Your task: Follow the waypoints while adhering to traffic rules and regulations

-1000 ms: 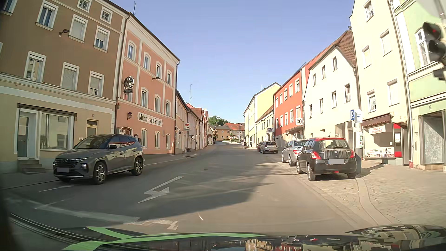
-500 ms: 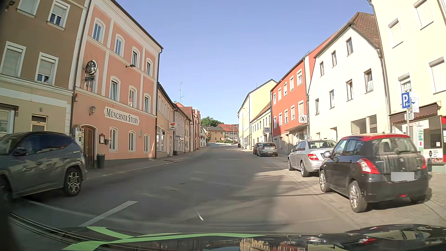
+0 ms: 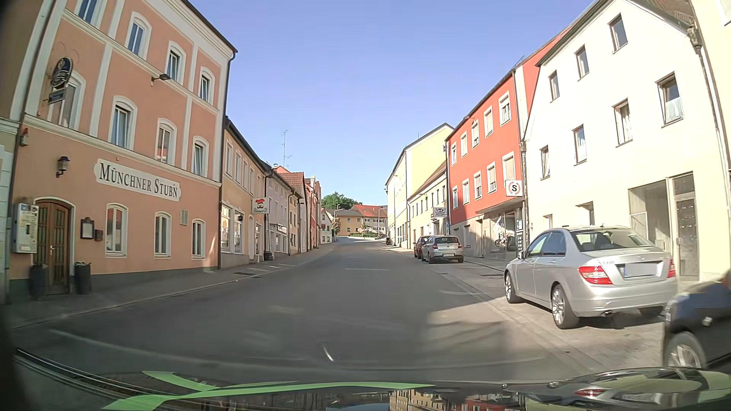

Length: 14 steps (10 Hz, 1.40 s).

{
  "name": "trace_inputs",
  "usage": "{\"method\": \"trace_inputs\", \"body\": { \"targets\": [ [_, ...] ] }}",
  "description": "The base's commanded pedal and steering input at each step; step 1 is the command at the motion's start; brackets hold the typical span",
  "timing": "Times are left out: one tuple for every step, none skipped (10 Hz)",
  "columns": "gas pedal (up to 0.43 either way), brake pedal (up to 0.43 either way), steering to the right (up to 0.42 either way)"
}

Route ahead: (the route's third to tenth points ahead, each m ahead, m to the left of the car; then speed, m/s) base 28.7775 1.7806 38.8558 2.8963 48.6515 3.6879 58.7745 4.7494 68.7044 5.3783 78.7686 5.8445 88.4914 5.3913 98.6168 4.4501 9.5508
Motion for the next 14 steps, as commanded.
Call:
{"method": "trace_inputs", "body": {
  "targets": [
    [0.240, 0.000, 0.002],
    [0.240, 0.000, 0.000],
    [0.240, 0.000, -0.001],
    [0.240, 0.000, -0.001],
    [0.240, 0.000, -0.002],
    [0.240, 0.000, -0.002],
    [0.240, 0.000, -0.003],
    [0.240, 0.000, -0.004],
    [0.240, 0.000, -0.007],
    [0.228, 0.000, -0.007],
    [0.228, 0.000, -0.008],
    [0.228, 0.000, -0.008],
    [0.240, 0.000, -0.007],
    [0.240, 0.000, -0.008]
  ]
}}
